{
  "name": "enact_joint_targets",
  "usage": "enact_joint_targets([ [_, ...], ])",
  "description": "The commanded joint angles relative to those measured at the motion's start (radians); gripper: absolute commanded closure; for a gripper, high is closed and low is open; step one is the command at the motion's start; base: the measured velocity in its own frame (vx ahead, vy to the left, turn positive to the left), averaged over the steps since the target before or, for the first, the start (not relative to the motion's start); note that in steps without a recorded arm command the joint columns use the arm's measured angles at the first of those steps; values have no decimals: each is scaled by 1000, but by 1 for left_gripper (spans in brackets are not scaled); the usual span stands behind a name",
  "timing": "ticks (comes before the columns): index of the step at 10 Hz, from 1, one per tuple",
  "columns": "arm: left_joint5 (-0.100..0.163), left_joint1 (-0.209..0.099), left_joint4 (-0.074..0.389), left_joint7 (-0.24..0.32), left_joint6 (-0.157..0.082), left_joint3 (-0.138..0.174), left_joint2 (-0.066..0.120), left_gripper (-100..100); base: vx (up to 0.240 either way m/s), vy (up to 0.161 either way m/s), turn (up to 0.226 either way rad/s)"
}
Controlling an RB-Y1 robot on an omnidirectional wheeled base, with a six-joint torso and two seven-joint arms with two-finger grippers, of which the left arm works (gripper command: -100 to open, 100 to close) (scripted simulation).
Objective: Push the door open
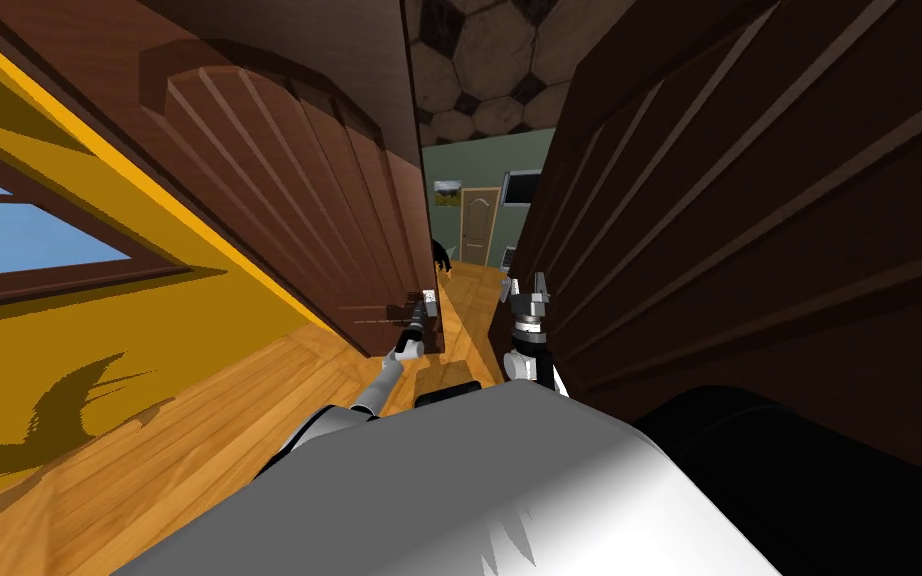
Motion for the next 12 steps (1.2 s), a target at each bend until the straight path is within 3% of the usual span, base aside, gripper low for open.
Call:
enact_joint_targets([
  [1,0,1,2,0,-6,2,0,-100,213,-24,-29],
  [4,0,2,5,-1,-16,6,-15,-100,195,-50,-27],
  [5,0,3,1,0,-13,5,-10,-100,79,-24,-1],
  [6,0,3,1,0,-13,5,-10,100,-10,3,5],
  [11,0,3,1,0,-13,5,-10,100,-16,5,-2],
  [12,22,-4,18,-28,-26,28,0,100,102,-15,-23],
])
